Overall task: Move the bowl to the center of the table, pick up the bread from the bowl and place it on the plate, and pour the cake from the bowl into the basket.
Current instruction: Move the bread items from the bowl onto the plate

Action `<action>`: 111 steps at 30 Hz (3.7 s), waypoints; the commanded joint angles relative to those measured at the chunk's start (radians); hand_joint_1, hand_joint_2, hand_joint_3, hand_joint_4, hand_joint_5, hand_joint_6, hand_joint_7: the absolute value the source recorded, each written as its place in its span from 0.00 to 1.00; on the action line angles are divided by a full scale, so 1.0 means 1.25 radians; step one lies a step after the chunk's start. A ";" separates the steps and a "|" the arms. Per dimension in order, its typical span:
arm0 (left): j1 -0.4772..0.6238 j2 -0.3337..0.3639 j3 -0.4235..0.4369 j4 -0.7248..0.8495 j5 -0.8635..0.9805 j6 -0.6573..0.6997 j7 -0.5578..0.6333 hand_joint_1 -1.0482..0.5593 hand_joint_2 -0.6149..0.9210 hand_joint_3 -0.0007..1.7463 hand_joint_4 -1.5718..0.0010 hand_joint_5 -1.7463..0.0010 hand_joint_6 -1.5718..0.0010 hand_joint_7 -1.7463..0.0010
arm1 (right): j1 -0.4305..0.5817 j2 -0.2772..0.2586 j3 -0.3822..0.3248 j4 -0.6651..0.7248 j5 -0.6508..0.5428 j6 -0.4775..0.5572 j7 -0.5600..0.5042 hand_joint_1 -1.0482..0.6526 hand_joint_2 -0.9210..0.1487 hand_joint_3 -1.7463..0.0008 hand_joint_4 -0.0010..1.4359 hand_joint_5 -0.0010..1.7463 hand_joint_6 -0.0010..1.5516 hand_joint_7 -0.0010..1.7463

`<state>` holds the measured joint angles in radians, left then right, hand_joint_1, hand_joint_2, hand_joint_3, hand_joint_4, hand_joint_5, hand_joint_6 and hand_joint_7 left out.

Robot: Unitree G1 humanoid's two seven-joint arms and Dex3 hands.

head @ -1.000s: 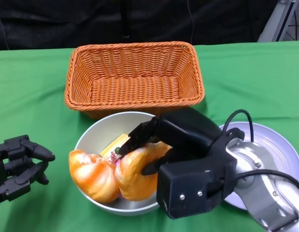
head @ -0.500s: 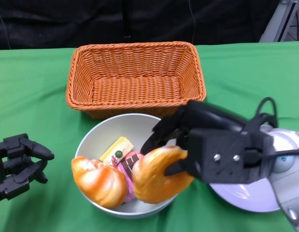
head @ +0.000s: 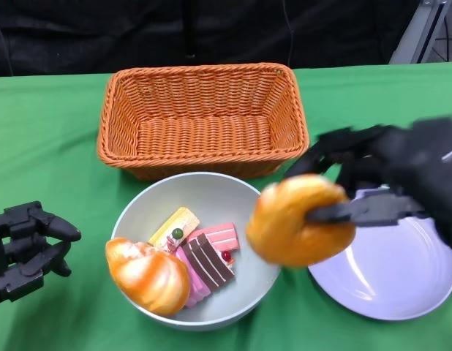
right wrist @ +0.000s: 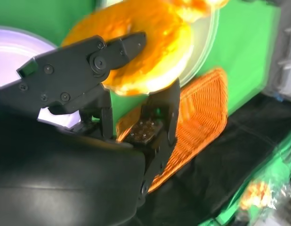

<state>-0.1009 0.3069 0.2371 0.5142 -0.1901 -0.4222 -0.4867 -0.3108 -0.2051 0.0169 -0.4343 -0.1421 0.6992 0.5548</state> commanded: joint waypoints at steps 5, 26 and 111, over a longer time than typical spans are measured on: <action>-0.011 0.021 0.010 0.026 -0.003 -0.005 0.007 0.64 1.00 0.23 0.53 0.18 0.48 0.41 | 0.020 -0.016 -0.095 0.013 0.087 0.146 -0.059 0.52 0.00 0.96 0.42 0.86 0.40 0.65; -0.020 0.024 0.010 0.046 0.000 -0.012 0.019 0.65 1.00 0.22 0.53 0.19 0.48 0.41 | 0.060 -0.098 0.016 0.167 0.080 0.177 -0.175 0.53 0.00 0.94 0.35 0.85 0.36 0.69; 0.018 -0.005 0.008 -0.063 -0.013 0.031 0.057 0.63 1.00 0.21 0.53 0.19 0.48 0.42 | 0.045 0.018 0.374 0.106 -0.189 -0.450 -0.162 0.21 0.01 1.00 0.32 0.06 0.27 0.01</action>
<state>-0.0930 0.2959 0.2395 0.4530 -0.1997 -0.3908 -0.4303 -0.2425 -0.1841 0.4810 -0.3157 -0.3737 0.1515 0.3487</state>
